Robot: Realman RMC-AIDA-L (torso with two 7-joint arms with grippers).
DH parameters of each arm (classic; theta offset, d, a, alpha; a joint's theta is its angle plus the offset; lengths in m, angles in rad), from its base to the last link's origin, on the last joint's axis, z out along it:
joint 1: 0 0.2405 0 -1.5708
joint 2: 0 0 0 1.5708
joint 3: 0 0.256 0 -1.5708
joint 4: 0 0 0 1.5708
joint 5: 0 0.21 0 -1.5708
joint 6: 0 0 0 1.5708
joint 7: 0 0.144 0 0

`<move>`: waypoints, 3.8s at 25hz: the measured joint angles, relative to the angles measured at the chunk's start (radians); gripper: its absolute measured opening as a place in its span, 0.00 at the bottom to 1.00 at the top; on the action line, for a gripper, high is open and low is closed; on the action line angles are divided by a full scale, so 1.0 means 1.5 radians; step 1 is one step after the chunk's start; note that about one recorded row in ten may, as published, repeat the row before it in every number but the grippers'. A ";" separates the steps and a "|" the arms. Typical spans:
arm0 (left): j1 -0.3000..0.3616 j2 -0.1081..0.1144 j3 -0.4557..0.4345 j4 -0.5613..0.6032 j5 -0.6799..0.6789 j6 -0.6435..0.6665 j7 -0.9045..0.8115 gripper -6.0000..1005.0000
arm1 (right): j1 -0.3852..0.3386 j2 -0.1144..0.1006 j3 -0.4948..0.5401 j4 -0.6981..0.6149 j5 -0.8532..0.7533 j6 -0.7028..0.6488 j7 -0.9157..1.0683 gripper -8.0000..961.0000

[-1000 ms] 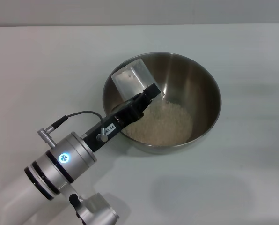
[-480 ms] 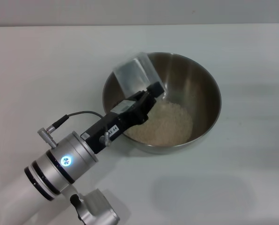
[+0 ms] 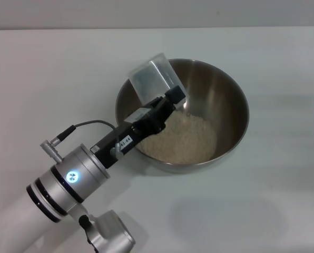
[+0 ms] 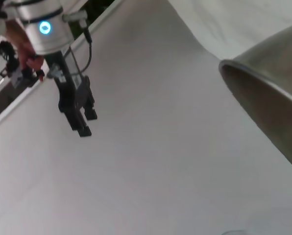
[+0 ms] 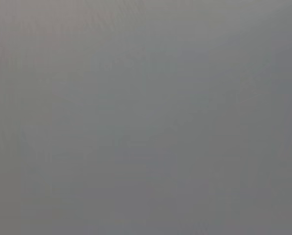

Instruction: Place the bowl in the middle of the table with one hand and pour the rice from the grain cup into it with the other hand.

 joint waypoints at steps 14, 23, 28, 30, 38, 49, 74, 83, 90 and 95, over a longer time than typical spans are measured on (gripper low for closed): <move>0.041 0.000 -0.017 -0.069 -0.094 0.003 -0.474 0.03 | 0.000 0.000 0.000 0.000 -0.003 0.003 0.000 0.58; 0.041 0.000 -0.021 -0.084 -0.219 -0.003 -0.783 0.04 | -0.001 0.001 -0.001 0.000 -0.003 0.001 0.000 0.58; 0.039 0.000 -0.076 -0.079 -0.269 -0.026 -0.949 0.04 | -0.001 0.001 -0.002 0.000 -0.003 0.001 0.000 0.58; 0.040 0.000 -0.098 -0.075 -0.279 -0.040 -0.993 0.04 | -0.001 0.001 -0.004 -0.003 -0.003 0.001 0.000 0.58; 0.040 0.001 -0.138 -0.039 -0.284 -0.125 -1.109 0.04 | -0.001 0.003 -0.005 -0.006 -0.004 0.000 0.001 0.58; 0.024 0.000 -0.157 -0.023 -0.286 -0.246 -1.148 0.05 | 0.004 0.001 -0.005 -0.007 -0.004 0.005 0.001 0.58; 0.010 0.003 -0.164 -0.001 -0.291 -0.303 -1.186 0.22 | 0.010 -0.002 -0.005 0.000 -0.004 0.008 0.000 0.58; 0.011 0.003 -0.164 0.003 -0.289 -0.303 -1.186 0.32 | 0.008 -0.002 -0.005 0.000 -0.004 0.008 0.000 0.58; 0.044 0.005 -0.157 0.013 -0.287 -0.263 -1.186 0.35 | 0.008 -0.002 -0.001 0.008 -0.004 0.008 -0.005 0.58; 0.079 0.005 -0.096 0.011 -0.285 -0.149 -1.209 0.36 | 0.005 0.005 -0.009 0.013 -0.004 0.023 -0.006 0.59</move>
